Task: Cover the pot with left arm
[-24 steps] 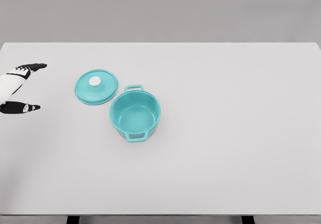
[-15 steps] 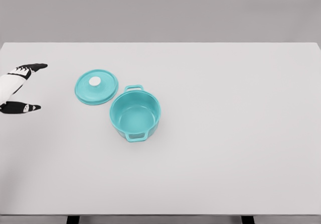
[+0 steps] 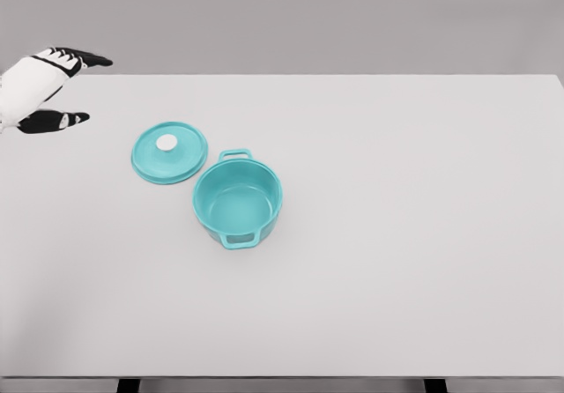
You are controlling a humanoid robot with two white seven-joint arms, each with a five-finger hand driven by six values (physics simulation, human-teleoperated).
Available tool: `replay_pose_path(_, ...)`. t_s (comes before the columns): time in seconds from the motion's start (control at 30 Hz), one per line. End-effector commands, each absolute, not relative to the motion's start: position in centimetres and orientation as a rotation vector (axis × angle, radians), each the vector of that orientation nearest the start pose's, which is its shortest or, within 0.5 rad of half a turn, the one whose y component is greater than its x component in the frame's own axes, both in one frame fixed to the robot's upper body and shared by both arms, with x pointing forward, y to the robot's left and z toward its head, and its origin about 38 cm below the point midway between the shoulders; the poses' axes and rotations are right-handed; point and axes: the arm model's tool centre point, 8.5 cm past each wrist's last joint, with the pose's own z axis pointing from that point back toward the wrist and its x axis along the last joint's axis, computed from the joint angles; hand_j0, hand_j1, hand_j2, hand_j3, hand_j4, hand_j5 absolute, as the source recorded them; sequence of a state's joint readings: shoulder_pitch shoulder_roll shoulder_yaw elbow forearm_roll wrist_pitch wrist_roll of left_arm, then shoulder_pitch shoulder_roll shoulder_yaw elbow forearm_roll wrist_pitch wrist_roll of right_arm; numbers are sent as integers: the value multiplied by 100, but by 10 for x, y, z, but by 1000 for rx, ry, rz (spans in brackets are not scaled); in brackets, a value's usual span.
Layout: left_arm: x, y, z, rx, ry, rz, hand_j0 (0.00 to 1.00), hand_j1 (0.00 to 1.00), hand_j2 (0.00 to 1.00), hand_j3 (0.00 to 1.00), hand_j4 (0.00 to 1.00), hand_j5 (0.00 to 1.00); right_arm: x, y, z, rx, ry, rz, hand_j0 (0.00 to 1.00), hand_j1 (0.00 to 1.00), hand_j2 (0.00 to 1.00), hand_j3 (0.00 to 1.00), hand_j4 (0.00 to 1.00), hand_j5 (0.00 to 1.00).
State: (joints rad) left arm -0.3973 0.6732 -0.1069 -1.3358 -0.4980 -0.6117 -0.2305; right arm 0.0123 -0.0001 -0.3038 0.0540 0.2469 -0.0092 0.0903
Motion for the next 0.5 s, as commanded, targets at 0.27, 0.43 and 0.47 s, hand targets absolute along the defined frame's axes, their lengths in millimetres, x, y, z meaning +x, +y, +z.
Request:
replay_pose_path(0.27,446,327,200,600,-1695,-1688,79,79,79,79,79,79,-25,-258,-261,18,51,-62,100,100,100,100,100,100)
replay_pose_path(0.43,448,317,194,569,-1682,-1729,79,79,79,79,79,79,-24,-258,-261,17,49,-62,100,100,100,100,100,100)
replay_pose_path(0.47,449,317,191,564,-1669,-1736,80,80,80,80,80,80,-24,-258,-261,17,49,-62,100,100,100,100,100,100)
